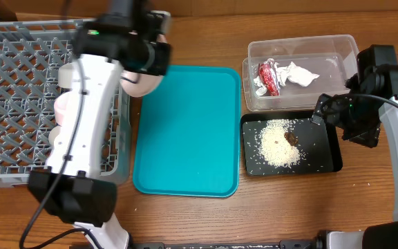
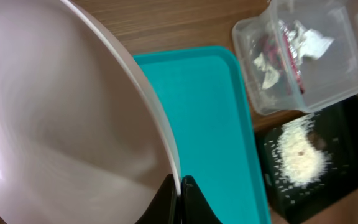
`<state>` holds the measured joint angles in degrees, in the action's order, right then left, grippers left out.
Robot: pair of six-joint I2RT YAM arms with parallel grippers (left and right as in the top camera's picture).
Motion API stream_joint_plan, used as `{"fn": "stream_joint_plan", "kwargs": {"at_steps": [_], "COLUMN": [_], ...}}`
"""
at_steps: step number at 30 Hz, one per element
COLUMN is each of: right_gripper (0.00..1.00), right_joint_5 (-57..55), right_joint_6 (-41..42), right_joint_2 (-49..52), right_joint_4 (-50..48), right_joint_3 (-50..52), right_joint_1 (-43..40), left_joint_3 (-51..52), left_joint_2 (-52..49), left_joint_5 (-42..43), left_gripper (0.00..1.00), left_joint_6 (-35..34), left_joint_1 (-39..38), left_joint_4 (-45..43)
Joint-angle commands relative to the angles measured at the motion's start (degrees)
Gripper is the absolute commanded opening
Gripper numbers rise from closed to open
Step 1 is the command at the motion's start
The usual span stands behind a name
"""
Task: Sort waste into correct bins and load items into the dishwasher
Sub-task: 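Lift the white plate and stand it upright in the rack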
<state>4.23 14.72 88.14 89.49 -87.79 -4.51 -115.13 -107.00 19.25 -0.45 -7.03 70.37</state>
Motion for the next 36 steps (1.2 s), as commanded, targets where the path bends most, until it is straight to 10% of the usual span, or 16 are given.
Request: {"fn": "stream_joint_plan", "kwargs": {"at_steps": [1, 21, 24, 36], "right_gripper": [1.00, 1.00, 1.00, 1.00], "right_joint_5": [-0.31, -0.31, -0.31, -0.11], "right_joint_6": [-0.17, -0.17, -0.17, 0.22], "right_joint_2": [-0.59, -0.59, -0.59, -0.59], "right_joint_4": [-0.22, -0.24, -0.37, -1.73], "right_joint_3": [-0.39, -0.39, -0.39, -0.39], "right_joint_1": [-0.11, -0.11, -0.11, -0.11], "left_joint_3": [-1.07, -0.92, -0.92, -1.03], "left_joint_2": [0.35, -12.81, -12.90, -7.41], "left_joint_5": [17.11, 34.49, 34.21, 18.71], "left_gripper": [0.04, 0.05, 0.55, 1.00], "left_joint_6": [4.70, 10.58, 10.54, 5.38], "left_joint_1": [7.19, 22.69, 23.45, 23.50], "left_joint_4": [0.13, 3.85, 4.55, 6.08]}}
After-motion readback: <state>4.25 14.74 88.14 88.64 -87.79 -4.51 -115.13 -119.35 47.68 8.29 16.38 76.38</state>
